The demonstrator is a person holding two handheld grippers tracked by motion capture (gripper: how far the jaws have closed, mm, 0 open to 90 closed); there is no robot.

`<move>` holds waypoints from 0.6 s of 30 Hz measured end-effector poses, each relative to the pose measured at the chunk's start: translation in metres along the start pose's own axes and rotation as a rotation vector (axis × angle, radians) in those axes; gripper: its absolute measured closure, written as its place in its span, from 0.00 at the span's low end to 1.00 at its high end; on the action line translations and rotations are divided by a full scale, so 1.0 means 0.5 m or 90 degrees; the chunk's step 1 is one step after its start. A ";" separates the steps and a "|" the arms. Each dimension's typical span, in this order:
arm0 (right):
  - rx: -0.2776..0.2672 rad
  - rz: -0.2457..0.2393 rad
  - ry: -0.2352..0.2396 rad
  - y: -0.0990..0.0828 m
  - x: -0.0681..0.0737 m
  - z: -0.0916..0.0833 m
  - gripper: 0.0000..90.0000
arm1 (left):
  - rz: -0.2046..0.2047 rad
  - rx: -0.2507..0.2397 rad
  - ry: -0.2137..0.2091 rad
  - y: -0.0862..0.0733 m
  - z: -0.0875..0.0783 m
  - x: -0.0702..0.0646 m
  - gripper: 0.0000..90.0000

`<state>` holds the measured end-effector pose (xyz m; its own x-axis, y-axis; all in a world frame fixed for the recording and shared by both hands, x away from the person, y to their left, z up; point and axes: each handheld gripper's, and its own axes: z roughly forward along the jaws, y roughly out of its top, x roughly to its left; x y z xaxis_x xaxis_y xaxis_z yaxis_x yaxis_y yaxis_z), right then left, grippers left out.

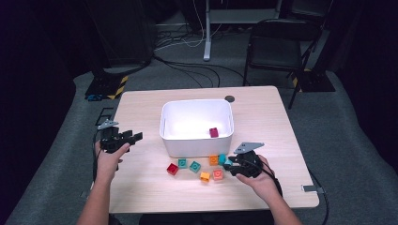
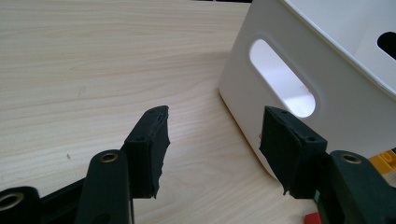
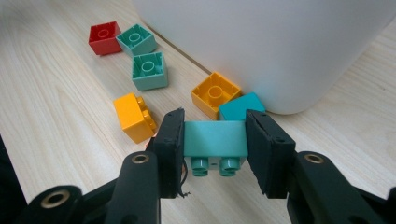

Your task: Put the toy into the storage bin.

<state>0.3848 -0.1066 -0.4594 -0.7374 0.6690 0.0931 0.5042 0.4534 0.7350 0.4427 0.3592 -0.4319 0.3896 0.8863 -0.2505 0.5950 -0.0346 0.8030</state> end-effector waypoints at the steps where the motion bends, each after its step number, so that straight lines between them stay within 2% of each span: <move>1: -0.004 -0.005 0.000 0.002 0.000 -0.002 0.65 | 0.000 -0.001 0.000 0.000 0.000 0.000 0.46; 18: -0.028 0.008 -0.015 0.027 -0.008 -0.055 0.65 | -0.001 -0.005 0.002 0.000 -0.001 0.002 0.46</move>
<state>0.3823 -0.1195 -0.4315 -0.7205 0.6879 0.0874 0.4923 0.4185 0.7632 0.4427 0.3601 -0.4318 0.3861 0.8878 -0.2506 0.5904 -0.0291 0.8066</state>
